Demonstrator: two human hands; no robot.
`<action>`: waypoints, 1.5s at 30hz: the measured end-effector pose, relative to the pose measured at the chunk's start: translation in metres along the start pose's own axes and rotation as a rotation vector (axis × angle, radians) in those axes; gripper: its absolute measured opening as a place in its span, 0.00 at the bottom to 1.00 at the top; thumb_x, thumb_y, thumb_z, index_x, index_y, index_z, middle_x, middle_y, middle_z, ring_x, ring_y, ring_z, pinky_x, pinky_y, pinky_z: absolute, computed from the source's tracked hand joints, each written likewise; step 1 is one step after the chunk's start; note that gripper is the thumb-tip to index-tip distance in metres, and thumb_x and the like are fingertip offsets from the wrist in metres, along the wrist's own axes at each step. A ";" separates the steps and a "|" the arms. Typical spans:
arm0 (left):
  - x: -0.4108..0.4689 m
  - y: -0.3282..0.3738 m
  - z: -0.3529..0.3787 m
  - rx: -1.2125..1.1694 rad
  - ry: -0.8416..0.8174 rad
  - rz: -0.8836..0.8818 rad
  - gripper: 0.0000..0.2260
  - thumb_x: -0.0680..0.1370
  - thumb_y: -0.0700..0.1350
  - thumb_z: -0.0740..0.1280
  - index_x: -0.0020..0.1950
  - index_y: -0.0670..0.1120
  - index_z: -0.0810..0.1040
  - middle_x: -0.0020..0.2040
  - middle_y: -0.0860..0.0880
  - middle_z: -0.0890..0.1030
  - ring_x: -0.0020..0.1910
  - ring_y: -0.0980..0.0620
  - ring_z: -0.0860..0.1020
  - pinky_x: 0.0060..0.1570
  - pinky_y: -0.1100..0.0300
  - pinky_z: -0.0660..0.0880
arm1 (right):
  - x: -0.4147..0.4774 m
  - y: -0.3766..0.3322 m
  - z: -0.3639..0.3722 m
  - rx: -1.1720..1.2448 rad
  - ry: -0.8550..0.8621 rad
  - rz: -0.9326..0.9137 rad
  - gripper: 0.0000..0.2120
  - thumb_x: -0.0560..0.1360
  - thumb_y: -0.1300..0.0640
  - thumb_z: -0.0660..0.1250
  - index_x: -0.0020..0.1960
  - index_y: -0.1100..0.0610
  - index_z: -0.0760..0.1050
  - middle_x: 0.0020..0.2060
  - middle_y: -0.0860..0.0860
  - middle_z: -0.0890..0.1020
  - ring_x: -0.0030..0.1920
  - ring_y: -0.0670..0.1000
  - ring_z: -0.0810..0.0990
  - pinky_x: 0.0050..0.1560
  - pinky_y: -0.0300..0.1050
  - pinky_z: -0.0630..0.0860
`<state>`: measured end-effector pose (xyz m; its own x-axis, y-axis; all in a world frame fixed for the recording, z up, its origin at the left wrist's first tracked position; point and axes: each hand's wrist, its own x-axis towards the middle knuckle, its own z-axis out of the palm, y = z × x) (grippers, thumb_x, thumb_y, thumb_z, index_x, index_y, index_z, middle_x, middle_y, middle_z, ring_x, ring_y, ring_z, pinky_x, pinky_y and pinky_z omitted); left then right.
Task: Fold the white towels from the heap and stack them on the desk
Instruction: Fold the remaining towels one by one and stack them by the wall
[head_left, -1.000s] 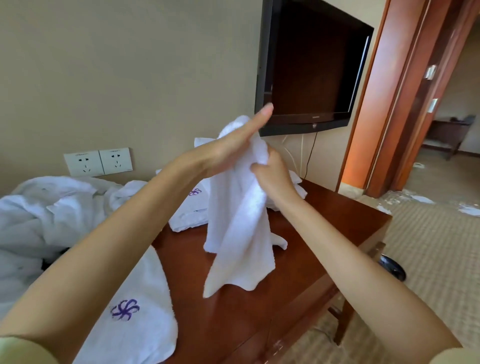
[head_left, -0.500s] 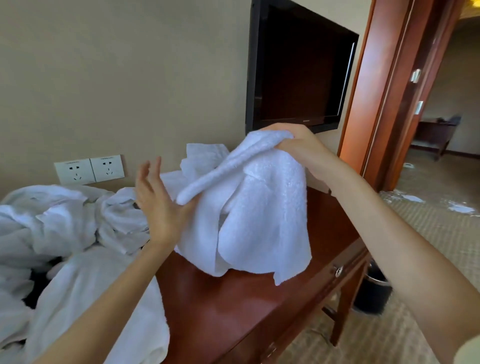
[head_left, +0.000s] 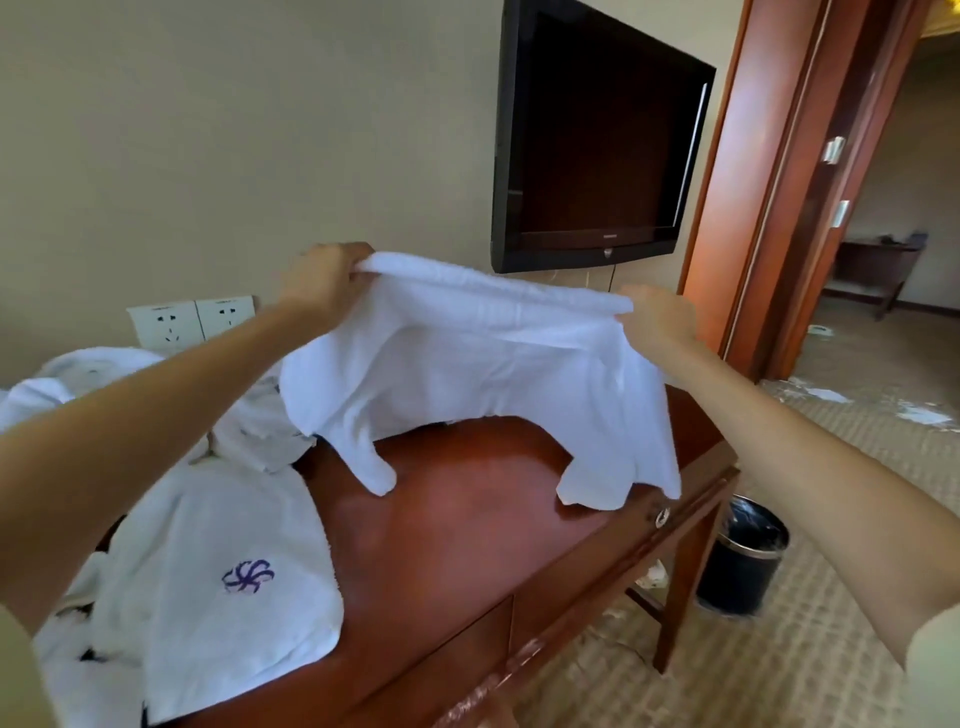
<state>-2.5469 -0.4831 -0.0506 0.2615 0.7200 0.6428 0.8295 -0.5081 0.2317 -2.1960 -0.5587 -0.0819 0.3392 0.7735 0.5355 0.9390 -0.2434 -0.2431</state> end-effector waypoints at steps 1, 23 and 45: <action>0.001 0.000 -0.007 0.019 0.018 0.019 0.08 0.80 0.44 0.61 0.55 0.45 0.77 0.53 0.39 0.80 0.52 0.37 0.77 0.46 0.50 0.69 | 0.001 0.005 -0.003 0.017 0.027 0.022 0.10 0.77 0.65 0.58 0.51 0.57 0.76 0.48 0.55 0.79 0.48 0.58 0.77 0.40 0.44 0.64; 0.013 -0.082 -0.003 -0.068 -0.726 -0.125 0.10 0.73 0.50 0.73 0.49 0.45 0.82 0.45 0.48 0.84 0.44 0.51 0.82 0.45 0.59 0.76 | 0.056 0.070 0.026 0.347 0.161 0.120 0.11 0.78 0.48 0.60 0.50 0.51 0.79 0.48 0.56 0.81 0.55 0.62 0.78 0.57 0.52 0.68; -0.032 -0.171 0.149 0.451 -0.711 0.096 0.11 0.81 0.54 0.56 0.50 0.51 0.74 0.47 0.53 0.78 0.43 0.55 0.76 0.45 0.60 0.73 | 0.077 0.072 0.219 -0.248 -0.221 0.134 0.20 0.76 0.47 0.66 0.66 0.51 0.71 0.59 0.55 0.76 0.65 0.56 0.69 0.72 0.50 0.47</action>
<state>-2.6234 -0.3492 -0.2196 0.4634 0.8862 -0.0021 0.8661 -0.4533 -0.2108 -2.1150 -0.3884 -0.2354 0.4651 0.8262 0.3179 0.8816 -0.4650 -0.0815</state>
